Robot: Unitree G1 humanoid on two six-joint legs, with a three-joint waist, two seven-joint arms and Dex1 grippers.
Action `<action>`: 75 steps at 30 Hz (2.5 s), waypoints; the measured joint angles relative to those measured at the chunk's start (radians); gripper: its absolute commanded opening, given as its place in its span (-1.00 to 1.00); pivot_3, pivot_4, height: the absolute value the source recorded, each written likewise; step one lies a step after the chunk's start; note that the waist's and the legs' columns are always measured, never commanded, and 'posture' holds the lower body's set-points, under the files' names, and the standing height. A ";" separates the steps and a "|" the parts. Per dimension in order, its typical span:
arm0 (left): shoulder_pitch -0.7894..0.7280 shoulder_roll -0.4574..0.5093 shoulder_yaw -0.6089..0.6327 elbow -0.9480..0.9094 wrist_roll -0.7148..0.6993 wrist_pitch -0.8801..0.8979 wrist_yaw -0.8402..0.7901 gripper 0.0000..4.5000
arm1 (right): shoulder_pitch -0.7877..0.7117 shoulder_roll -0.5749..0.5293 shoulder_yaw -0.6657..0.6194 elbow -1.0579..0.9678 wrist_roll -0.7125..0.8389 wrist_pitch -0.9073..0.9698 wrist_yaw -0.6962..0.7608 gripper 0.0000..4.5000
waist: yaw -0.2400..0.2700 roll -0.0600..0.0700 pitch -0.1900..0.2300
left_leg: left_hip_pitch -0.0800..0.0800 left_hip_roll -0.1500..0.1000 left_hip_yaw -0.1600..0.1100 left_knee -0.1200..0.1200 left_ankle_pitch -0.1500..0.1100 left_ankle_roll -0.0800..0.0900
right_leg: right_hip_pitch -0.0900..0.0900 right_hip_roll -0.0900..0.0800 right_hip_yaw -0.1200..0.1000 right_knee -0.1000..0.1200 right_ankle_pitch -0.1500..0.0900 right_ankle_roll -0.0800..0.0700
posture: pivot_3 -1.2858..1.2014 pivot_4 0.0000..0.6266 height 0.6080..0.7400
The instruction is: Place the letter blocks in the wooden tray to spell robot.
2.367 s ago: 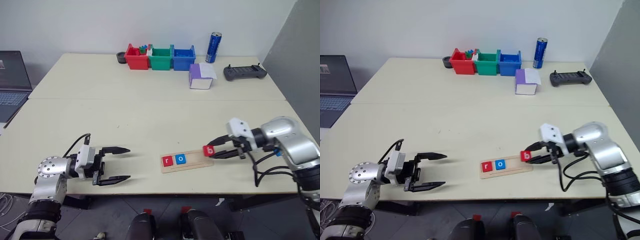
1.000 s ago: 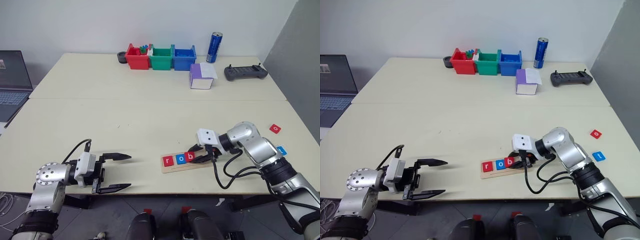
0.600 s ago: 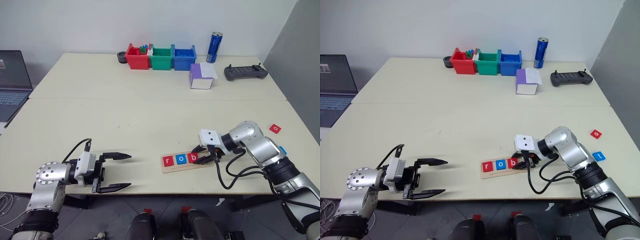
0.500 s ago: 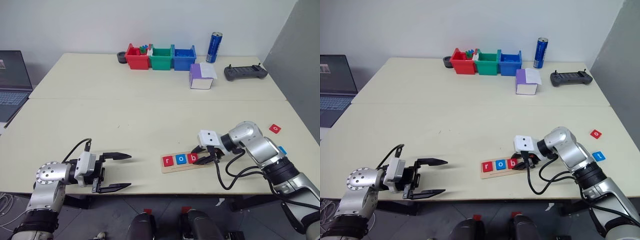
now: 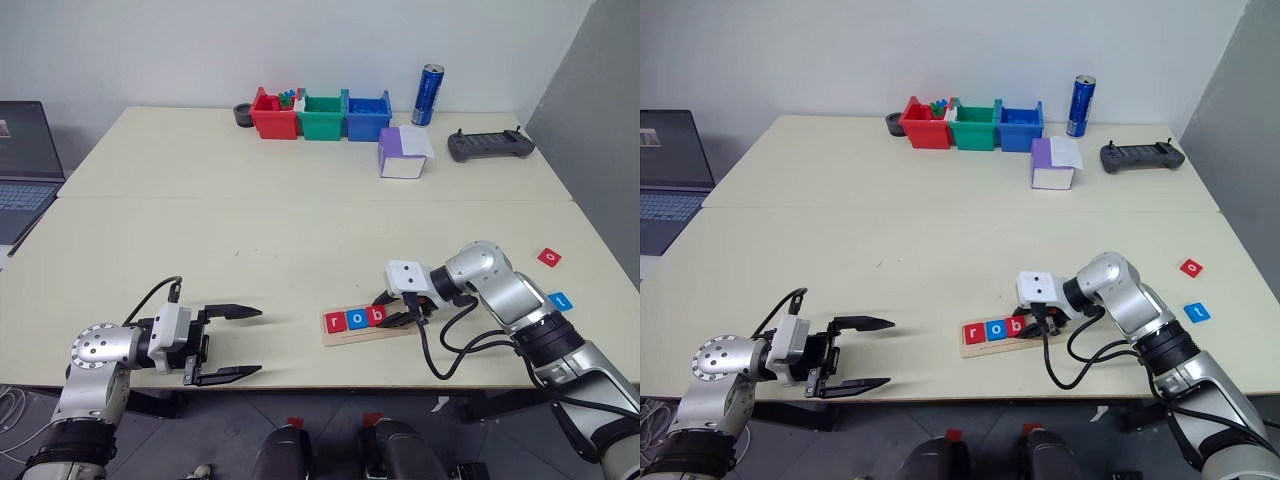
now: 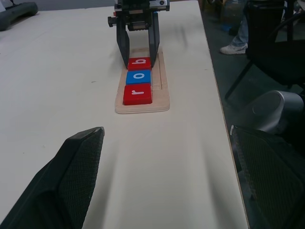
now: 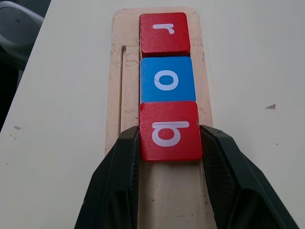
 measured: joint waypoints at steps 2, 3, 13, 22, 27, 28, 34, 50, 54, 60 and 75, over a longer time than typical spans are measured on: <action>0.000 0.000 0.000 0.000 0.001 -0.001 0.000 1.00 | 0.000 0.000 0.000 -0.002 0.000 0.006 0.002 -0.35 | 0.000 0.000 0.000 | 0.000 0.000 0.000 0.000 0.000 0.000 | 0.000 0.000 0.000 0.000 0.000 0.000 | 0.03 -0.52 1.00; 0.000 0.000 0.000 0.000 0.002 -0.002 0.000 1.00 | 0.000 0.000 0.001 -0.004 0.000 0.009 0.002 -0.35 | 0.000 0.000 0.000 | 0.000 0.000 0.000 0.000 0.000 0.000 | 0.000 0.000 0.000 0.000 0.000 0.000 | 0.03 -0.52 1.00; 0.000 -0.001 0.000 0.001 0.013 -0.003 0.000 1.00 | -0.015 0.013 0.012 -0.006 -0.010 0.036 0.001 -0.35 | -0.001 0.000 0.000 | 0.000 0.000 0.000 0.000 0.000 0.000 | 0.000 0.000 0.000 0.000 0.000 0.000 | 0.03 -0.52 1.00; 0.000 -0.001 0.002 0.001 0.014 -0.003 0.001 1.00 | -0.018 0.026 0.016 -0.007 -0.011 0.046 0.002 -0.35 | -0.002 0.000 0.000 | 0.000 0.000 0.000 0.000 0.000 0.000 | 0.000 0.000 0.000 0.000 0.000 0.000 | 0.03 -0.52 1.00; 0.002 -0.001 0.002 0.001 0.014 -0.003 0.000 1.00 | -0.018 0.024 0.016 -0.011 -0.008 0.048 0.011 -0.35 | -0.001 0.000 0.000 | 0.000 0.000 0.000 0.000 0.000 0.000 | 0.000 0.000 0.000 0.000 0.000 0.000 | 0.03 -0.52 1.00; 0.001 -0.001 0.002 0.001 0.014 -0.003 0.001 1.00 | -0.018 0.024 0.017 -0.014 -0.009 0.051 0.014 -0.35 | -0.001 0.000 0.000 | 0.000 0.000 0.000 0.000 0.000 0.000 | 0.000 0.000 0.000 0.000 0.000 0.000 | 0.03 -0.52 1.00; 0.000 -0.001 0.002 0.001 0.014 -0.003 0.001 1.00 | -0.018 0.024 0.021 -0.017 -0.008 0.059 0.022 0.27 | -0.001 0.000 0.000 | 0.000 0.000 0.000 0.000 0.000 0.000 | 0.000 0.000 0.000 0.000 0.000 0.000 | 0.03 -0.52 1.00; -0.041 -0.006 0.001 0.035 0.017 -0.002 -0.021 1.00 | 0.029 -0.076 -0.087 -0.230 0.095 0.212 -0.003 0.88 | 0.002 0.000 0.000 | -0.001 0.000 0.000 0.000 0.000 0.000 | -0.001 0.000 0.000 -0.001 0.000 -0.001 | 0.03 -0.52 1.00; -0.072 -0.016 -0.002 0.043 0.021 -0.002 -0.023 1.00 | 0.048 -0.076 -0.085 -0.252 0.131 0.235 -0.001 0.88 | 0.001 0.000 0.000 | -0.001 0.000 0.000 0.000 0.000 0.000 | -0.001 0.000 0.000 -0.001 0.000 -0.001 | 0.03 -0.52 1.00; -0.074 -0.017 -0.006 0.067 0.026 -0.006 -0.025 1.00 | 0.070 -0.050 -0.044 -0.208 0.129 0.218 -0.013 0.12 | 0.000 0.000 0.000 | -0.001 0.000 0.000 0.000 0.000 0.000 | -0.001 0.000 0.000 0.000 0.000 -0.001 | 0.03 -0.52 1.00; -0.063 -0.016 -0.008 0.082 0.027 -0.033 -0.025 1.00 | 0.042 0.002 -0.035 -0.049 0.118 0.136 -0.029 -0.99 | 0.000 0.000 0.000 | -0.001 0.000 0.000 0.000 0.000 0.000 | -0.001 0.000 0.000 -0.001 0.000 -0.001 | 0.03 -0.52 1.00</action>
